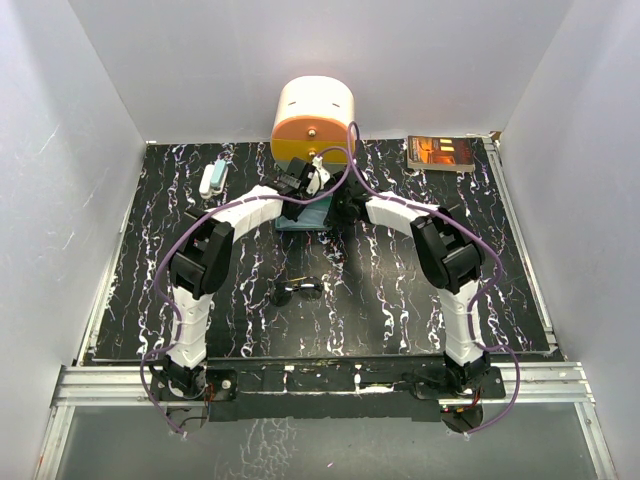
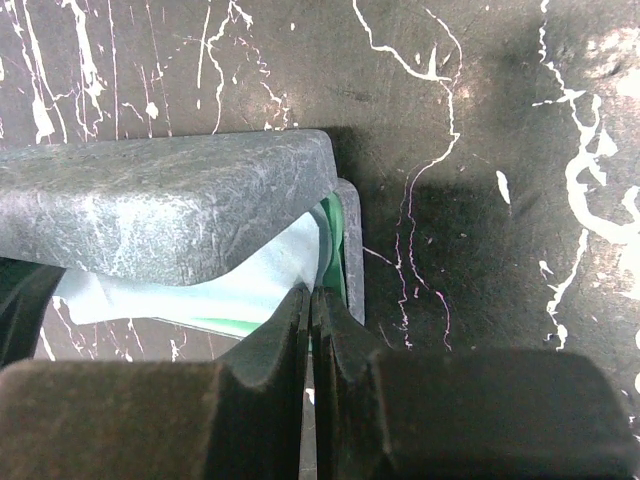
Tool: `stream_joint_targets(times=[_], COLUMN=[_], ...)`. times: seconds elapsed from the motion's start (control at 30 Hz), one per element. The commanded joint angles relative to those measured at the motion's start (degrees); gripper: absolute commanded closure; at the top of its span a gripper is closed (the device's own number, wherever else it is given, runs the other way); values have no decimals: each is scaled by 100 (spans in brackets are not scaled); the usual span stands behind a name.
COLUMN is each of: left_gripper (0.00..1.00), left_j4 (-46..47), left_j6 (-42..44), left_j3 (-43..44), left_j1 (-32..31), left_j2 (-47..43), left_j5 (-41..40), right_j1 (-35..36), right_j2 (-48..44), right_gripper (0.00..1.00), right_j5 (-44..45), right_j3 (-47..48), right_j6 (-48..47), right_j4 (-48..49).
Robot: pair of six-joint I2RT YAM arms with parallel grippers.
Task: Organize the sunglasses
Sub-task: Place the glasses cleaning cloth in the sunglasses case.
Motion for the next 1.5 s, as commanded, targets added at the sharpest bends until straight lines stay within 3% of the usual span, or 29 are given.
stream_joint_targets(times=[0.0,0.77,1.13,1.3,1.47], left_gripper=[100,97,81,72,71], left_j4=[47,304,206,196,244], left_j6=[-52,-63,-54,-21,-27], left_j3=[-90,-178,-104,-86,-127], left_j1=[42,42,47,40,40], left_j2=[-94,-285,-164,-167,-221], left_j5=[-97,34,39,-45,-57], right_j1=[23,84,90,101,134], right_j2=[-438,-479,-418,-420,-501], right_gripper=[92,92,92,83,80], right_j5=[172,205,169,196,321], right_j3=[-58,-137,-62,-109,-225], right_j6=[55,31,43,59,117], right_j4=[408,577,422,354,358])
